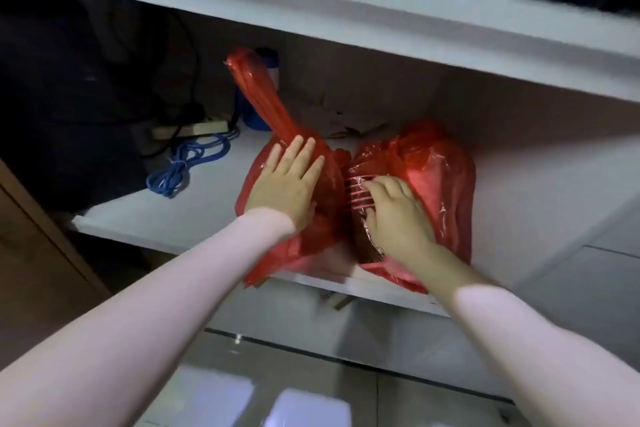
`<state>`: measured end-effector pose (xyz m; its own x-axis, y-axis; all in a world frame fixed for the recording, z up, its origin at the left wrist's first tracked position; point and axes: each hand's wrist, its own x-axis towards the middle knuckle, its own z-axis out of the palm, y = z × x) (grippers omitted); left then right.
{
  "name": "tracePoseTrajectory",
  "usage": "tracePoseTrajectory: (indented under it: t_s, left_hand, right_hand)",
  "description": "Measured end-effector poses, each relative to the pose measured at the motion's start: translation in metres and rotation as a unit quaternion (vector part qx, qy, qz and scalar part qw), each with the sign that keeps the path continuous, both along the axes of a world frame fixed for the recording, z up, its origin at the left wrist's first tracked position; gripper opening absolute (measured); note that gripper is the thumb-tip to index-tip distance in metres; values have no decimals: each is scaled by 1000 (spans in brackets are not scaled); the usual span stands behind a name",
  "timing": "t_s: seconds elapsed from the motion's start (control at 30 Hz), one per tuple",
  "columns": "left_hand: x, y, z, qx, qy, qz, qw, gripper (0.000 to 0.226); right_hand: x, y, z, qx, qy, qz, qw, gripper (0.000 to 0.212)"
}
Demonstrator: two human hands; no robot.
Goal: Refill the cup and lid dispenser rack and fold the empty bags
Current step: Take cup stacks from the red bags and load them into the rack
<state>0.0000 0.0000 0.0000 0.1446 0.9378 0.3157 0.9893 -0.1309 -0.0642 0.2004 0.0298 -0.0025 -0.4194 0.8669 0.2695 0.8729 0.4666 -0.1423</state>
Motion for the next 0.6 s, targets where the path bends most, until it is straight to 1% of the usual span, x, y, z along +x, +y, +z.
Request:
tracePoseTrajectory:
  t_s: [0.03, 0.1, 0.17, 0.2, 0.27, 0.3, 0.37, 0.43, 0.53, 0.6]
  left_hand:
    - [1, 6, -4, 19, 17, 19, 999, 77]
    - [-1, 20, -11, 10, -5, 53, 999, 78]
    - [-1, 27, -27, -50, -48, 60, 996, 78]
    - [-2, 29, -37, -94, -65, 63, 991, 77]
    - [-8, 22, -57, -181, -96, 79, 976, 74]
    - [-11, 18, -69, -201, -107, 86, 970, 74]
    - [-15, 12, -84, -188, -104, 86, 973, 72]
    - [-16, 12, -87, -171, -99, 77, 977, 72]
    - [-14, 10, -89, -142, -107, 78, 981, 65]
    - [-16, 7, -91, -120, -92, 85, 985, 59]
  right_hand:
    - [1, 10, -1, 26, -17, -2, 1000, 52]
    - [0, 32, -3, 49, -44, -20, 998, 52]
    - [-2, 53, -2, 35, -65, -41, 996, 58]
    - [-3, 62, -4, 25, -80, -47, 995, 64]
    - [-5, 77, -3, -3, -134, -62, 989, 79]
    - [-6, 84, -3, -17, -161, -67, 984, 85]
    - [-9, 96, -5, -41, -197, -77, 977, 93]
    - [-14, 103, -7, -63, -238, -82, 966, 96]
    - [-21, 111, -2, -74, -299, -86, 948, 89]
    - [-26, 111, 2, -89, -322, -87, 939, 80]
